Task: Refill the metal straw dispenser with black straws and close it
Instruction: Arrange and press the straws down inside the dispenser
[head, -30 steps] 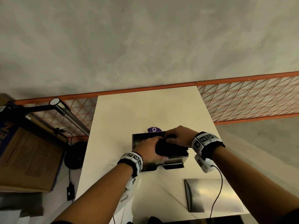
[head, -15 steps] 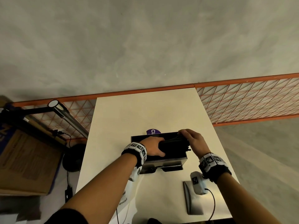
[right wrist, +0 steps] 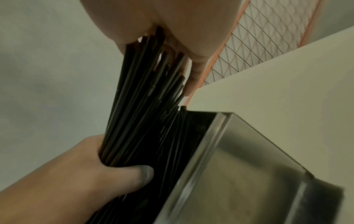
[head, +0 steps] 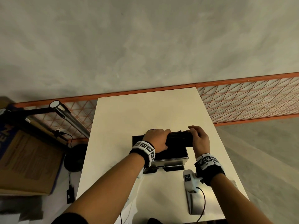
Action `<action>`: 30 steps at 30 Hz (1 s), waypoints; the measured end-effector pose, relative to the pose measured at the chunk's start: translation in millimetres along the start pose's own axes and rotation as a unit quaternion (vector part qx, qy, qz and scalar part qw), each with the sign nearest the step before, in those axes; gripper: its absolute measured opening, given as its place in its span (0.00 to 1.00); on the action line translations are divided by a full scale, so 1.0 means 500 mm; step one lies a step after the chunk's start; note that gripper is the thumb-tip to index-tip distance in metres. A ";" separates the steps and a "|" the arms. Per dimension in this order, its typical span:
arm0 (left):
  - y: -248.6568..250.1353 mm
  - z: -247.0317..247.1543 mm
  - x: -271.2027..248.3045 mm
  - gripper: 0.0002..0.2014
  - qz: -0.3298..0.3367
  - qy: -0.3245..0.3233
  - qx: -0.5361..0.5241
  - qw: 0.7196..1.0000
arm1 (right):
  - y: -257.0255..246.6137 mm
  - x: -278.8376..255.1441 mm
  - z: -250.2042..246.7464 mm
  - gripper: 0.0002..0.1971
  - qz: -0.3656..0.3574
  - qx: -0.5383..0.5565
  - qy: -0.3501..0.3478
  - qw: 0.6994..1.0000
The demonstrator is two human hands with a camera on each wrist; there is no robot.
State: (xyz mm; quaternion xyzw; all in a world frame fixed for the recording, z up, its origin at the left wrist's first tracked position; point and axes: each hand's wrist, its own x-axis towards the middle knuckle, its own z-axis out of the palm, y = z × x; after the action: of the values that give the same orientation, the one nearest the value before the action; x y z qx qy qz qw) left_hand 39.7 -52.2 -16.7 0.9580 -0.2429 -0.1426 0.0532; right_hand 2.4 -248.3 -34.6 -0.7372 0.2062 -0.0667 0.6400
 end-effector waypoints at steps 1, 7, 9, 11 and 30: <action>-0.002 0.004 -0.003 0.25 0.001 0.005 0.002 1.000 | 0.006 0.000 0.005 0.13 0.003 -0.005 0.000 1.000; -0.037 0.065 -0.036 0.30 -0.027 -0.021 -0.052 0.998 | 0.019 -0.024 0.055 0.13 -0.027 -0.079 -0.030 0.996; -0.046 0.081 -0.045 0.30 -0.044 -0.020 -0.063 0.997 | 0.019 -0.032 0.071 0.13 -0.079 -0.129 -0.037 0.988; -0.053 0.093 -0.053 0.30 -0.066 -0.018 -0.068 0.995 | 0.024 -0.040 0.084 0.13 -0.122 -0.166 -0.045 0.977; -0.044 0.089 -0.050 0.33 -0.080 -0.052 -0.072 0.993 | 0.036 -0.052 0.090 0.13 -0.206 -0.254 -0.101 0.940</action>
State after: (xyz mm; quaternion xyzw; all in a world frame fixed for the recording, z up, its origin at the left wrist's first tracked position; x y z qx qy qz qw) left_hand 15.4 -22.2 -56.6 0.9594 -0.1568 -0.2132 0.0977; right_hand -8.9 -198.7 -55.3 -0.9042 -0.0053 -0.0677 0.4216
